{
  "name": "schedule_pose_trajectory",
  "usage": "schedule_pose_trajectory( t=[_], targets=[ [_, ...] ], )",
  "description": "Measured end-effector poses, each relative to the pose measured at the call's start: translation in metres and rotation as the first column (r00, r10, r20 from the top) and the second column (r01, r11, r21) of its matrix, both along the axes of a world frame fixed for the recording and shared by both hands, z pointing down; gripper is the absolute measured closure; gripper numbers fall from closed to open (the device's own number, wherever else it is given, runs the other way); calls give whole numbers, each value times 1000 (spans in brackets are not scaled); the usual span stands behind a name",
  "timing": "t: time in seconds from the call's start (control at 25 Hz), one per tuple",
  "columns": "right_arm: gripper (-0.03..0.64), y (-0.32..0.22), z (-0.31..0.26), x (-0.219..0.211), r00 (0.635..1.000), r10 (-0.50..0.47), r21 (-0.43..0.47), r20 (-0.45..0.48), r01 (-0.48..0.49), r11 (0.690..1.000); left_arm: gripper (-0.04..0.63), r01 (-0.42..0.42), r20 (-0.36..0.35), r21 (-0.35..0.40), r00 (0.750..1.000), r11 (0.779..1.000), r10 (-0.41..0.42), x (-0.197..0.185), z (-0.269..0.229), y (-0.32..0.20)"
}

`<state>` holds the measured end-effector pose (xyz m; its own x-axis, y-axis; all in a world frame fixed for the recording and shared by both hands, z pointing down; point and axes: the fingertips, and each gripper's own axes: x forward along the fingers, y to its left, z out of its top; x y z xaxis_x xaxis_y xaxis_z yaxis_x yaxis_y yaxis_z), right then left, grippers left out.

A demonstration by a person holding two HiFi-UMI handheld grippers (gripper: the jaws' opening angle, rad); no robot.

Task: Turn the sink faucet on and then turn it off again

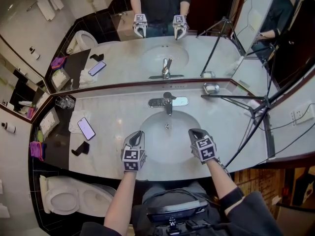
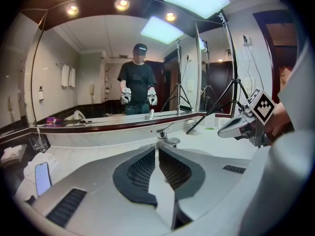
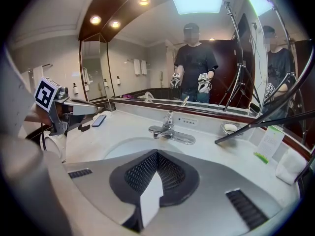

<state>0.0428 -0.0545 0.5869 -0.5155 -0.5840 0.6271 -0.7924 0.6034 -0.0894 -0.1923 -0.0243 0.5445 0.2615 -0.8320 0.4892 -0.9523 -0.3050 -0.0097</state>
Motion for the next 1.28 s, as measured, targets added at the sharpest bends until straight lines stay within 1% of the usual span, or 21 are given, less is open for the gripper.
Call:
schedule_pose_trajectory(
  t=[0.04,0.2,0.32,0.44,0.6,0.72,0.84,0.92,1.12,1.28],
  targets=[
    [595,-1,2,-1,1000,-2,-3,0,2,1000,556,-19,2,3,1000,1000,19,5,-1,-4],
    [595,-14,11,-2,1000,-6,-11,-3,6,1000,525,-103,30,17,994,995,103,26,0,-29],
    [595,-25,18,-5,1000,-4,-18,-2,4,1000,487,-165,80,23,983,986,163,39,6,-53],
    [595,-37,21,-7,1000,-1,-18,0,1,1000,443,-226,134,22,966,974,221,55,17,-77],
    [595,-54,25,-8,1000,7,-17,10,-7,1000,375,-328,226,14,921,945,317,83,28,-109],
    [595,-64,32,-8,1000,13,-21,18,-12,1000,349,-381,263,3,892,924,367,101,39,-133],
    [595,-71,42,-5,999,21,-32,24,-20,999,347,-421,291,-6,867,907,404,118,48,-158],
    [595,-73,50,-3,999,28,-42,26,-27,999,347,-449,315,-10,846,893,430,127,54,-174],
    [595,-72,73,6,999,45,-74,21,-43,996,347,-522,385,-23,783,853,489,148,65,-202],
    [595,-68,85,11,998,59,-95,20,-57,994,348,-564,431,-41,735,825,524,162,79,-207]
  ],
)
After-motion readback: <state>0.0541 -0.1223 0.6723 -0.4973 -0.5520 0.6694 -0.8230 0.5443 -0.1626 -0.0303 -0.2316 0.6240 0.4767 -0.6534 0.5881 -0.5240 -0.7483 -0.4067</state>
